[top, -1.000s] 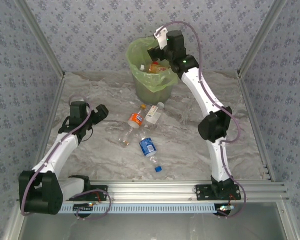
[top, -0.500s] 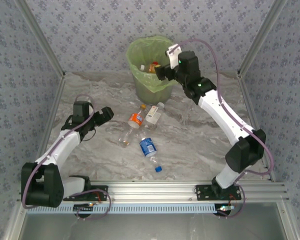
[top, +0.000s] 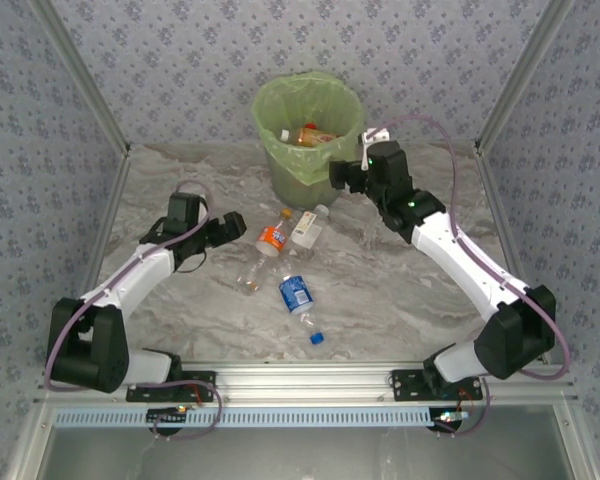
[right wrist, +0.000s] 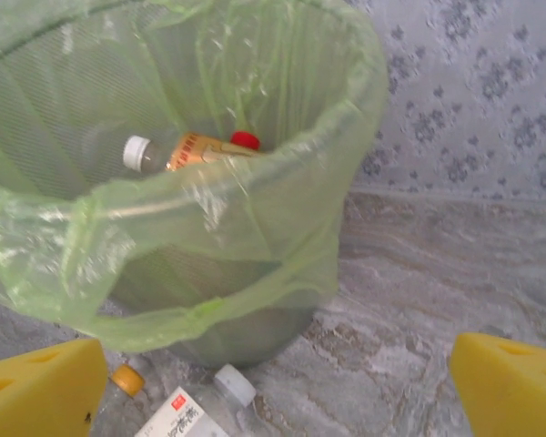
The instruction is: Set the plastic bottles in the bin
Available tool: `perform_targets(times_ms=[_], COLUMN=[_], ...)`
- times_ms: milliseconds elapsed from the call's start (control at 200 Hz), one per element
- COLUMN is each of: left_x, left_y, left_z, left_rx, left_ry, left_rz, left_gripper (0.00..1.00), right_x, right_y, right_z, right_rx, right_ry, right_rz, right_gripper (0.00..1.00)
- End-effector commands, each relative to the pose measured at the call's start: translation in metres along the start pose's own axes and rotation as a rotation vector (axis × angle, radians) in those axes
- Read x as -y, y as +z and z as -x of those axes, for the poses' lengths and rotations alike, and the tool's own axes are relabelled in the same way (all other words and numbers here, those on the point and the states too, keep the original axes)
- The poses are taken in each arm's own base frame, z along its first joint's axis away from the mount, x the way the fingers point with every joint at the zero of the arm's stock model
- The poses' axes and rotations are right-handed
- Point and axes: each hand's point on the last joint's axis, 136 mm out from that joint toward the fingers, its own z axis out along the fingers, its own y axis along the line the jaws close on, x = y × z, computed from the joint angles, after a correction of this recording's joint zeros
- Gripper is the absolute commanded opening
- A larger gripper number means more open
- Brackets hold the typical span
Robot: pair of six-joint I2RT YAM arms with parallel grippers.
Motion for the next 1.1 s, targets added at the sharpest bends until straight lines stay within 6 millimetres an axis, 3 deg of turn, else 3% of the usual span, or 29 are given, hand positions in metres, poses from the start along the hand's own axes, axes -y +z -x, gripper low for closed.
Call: perform_targets(times_ms=[0, 35, 60, 175, 370, 580, 969, 1094], left_x=[0.007, 0.011, 0.013, 0.012, 0.025, 0.042, 0.037, 0.033], left_y=[0.001, 0.003, 0.003, 0.006, 0.015, 0.034, 0.056, 0.059], left_z=[-0.004, -0.008, -0.01, -0.021, -0.05, -0.083, -0.064, -0.066], left_rx=[-0.039, -0.057, -0.068, -0.122, -0.225, -0.345, -0.249, -0.269], left_ry=[0.067, 0.087, 0.102, 0.178, 0.306, 0.427, 0.361, 0.368], left_rz=[0.019, 0.018, 0.019, 0.089, 0.102, 0.094, 0.191, 0.207], left_gripper=[0.99, 0.99, 0.99, 0.99, 0.99, 0.99, 0.99, 0.97], right_x=[0.017, 0.02, 0.024, 0.045, 0.075, 0.091, 0.094, 0.094], right_y=[-0.009, -0.013, -0.011, -0.019, -0.035, -0.044, -0.055, -0.056], right_z=[-0.001, 0.003, -0.013, -0.022, -0.021, -0.031, -0.038, -0.037], right_rx=[0.045, 0.067, 0.044, 0.054, 0.118, 0.103, 0.078, 0.08], right_ry=[0.117, 0.14, 0.143, 0.203, 0.328, 0.344, 0.316, 0.319], right_rz=[-0.063, -0.067, -0.082, -0.139, -0.154, -0.189, -0.197, -0.195], right_gripper=[0.99, 0.99, 0.99, 0.99, 0.99, 0.99, 0.99, 0.99])
